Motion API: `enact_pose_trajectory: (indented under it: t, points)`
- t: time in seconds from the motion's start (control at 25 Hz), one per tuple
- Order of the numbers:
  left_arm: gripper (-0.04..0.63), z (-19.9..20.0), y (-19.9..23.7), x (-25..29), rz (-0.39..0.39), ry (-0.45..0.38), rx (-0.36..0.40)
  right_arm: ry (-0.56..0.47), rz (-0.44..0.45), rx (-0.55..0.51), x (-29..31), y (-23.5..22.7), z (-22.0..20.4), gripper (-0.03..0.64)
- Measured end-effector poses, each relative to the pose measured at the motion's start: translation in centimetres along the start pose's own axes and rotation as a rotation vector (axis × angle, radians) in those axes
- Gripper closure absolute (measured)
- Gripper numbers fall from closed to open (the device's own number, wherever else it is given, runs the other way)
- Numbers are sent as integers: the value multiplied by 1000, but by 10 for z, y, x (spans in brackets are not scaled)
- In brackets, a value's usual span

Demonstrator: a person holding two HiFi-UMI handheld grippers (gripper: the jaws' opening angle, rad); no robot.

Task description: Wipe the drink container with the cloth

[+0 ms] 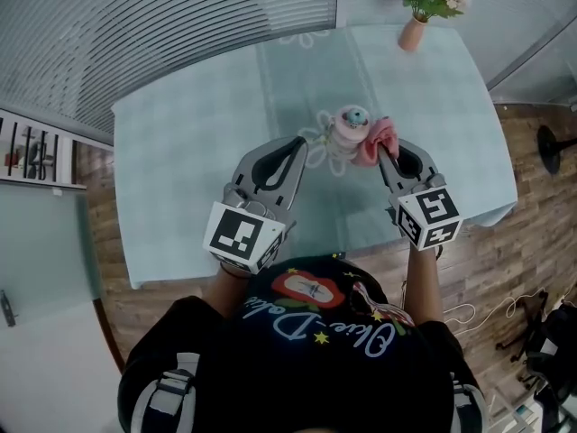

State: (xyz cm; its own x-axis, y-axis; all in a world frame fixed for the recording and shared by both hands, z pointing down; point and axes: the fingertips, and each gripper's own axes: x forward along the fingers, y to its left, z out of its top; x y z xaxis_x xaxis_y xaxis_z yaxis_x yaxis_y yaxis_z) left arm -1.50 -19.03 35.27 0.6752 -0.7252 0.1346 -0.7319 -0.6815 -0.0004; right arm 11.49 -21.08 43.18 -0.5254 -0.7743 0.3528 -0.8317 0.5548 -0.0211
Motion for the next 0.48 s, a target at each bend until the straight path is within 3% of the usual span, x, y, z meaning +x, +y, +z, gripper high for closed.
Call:
enact_pose_trajectory:
  t: [0.48]
  points:
    - [591, -2, 2, 3, 22, 9, -2, 91, 18, 6, 18, -6, -32, 589]
